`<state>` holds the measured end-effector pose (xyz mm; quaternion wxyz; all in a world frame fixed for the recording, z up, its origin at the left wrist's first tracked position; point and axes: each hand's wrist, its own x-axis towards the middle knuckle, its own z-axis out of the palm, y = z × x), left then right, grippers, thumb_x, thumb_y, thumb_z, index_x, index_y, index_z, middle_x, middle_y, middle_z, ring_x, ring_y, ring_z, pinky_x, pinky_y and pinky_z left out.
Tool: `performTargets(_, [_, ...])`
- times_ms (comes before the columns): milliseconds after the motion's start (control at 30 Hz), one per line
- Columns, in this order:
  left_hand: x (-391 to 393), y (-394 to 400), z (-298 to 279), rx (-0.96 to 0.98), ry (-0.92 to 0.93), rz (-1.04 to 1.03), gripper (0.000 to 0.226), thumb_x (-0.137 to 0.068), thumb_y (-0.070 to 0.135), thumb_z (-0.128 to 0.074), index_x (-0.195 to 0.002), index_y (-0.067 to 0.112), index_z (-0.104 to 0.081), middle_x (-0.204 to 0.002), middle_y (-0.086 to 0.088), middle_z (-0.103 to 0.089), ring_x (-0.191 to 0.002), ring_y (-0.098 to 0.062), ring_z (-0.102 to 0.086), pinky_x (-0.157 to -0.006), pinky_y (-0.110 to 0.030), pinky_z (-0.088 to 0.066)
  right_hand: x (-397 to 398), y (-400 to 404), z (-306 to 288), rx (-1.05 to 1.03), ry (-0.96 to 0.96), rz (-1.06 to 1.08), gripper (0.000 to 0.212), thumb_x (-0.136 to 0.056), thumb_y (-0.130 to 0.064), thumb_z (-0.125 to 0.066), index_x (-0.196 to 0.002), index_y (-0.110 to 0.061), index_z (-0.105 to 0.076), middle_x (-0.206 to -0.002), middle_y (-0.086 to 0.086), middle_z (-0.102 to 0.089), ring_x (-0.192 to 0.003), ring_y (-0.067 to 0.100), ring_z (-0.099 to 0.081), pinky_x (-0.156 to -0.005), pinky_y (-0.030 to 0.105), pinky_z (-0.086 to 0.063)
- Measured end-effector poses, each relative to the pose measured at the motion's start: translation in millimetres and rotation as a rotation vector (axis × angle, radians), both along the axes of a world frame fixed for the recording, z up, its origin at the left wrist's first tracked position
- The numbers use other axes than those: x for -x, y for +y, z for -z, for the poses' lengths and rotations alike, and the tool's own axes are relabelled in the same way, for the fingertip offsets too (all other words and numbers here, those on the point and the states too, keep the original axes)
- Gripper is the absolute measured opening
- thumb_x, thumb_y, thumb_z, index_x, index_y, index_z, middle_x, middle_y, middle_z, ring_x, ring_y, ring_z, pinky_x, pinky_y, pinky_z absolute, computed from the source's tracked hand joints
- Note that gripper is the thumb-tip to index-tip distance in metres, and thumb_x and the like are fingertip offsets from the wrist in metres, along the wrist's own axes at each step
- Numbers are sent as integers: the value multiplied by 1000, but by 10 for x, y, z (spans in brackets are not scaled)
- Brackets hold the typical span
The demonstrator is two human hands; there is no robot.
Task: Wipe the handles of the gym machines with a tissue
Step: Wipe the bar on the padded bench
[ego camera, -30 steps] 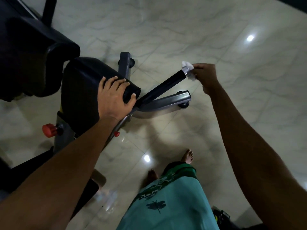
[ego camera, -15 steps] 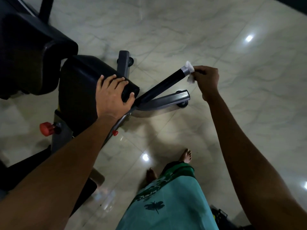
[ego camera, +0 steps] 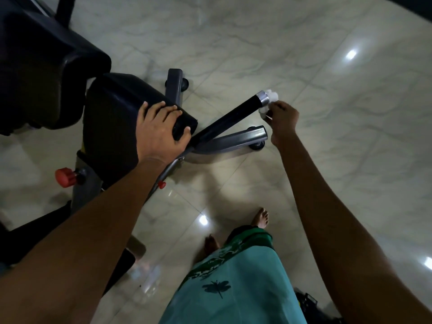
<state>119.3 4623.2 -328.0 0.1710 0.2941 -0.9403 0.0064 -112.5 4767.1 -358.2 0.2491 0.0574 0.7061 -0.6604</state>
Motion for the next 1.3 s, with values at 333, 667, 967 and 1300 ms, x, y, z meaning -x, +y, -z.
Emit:
performTargets(333, [4,7,-3,-27,-4,2,47,-85,45,-45,-109,9,-65,-116,-10,-65,-120,-29,-51,-112,-47,-23,-606,-143,119,-42,140,81,16,-83,1,-63,-88,-11,-53,-86,15,-65,-79,28,-66,-67,34,-59])
performTargets(667, [3,-1,-1,-11,20,6,46,-84,43,-47,-107,8,-67,-113,-10,-67,-117,-29,-54,-110,-48,-26,-961,-302,125,-95,303,38,19,-87,-3,-59,-84,-14,-44,-79,5,-56,-69,10,-53,-60,12,-40])
performTargets(967, [6,6,-2,-25,3,4,47,-86,45,-44,-110,10,-65,-116,-9,-66,-120,-28,-52,-112,-47,-23,-828,-341,111,-105,405,47,14,-84,-6,-55,-95,-14,-50,-95,14,-59,-82,27,-59,-76,34,-52])
performTargets(1300, [4,5,0,-22,15,9,46,-85,43,-47,-107,9,-66,-113,-9,-67,-118,-29,-53,-111,-47,-24,-537,-257,9,-417,961,-137,28,-70,13,-46,-93,7,-61,-100,26,-58,-92,42,-53,-77,31,-36])
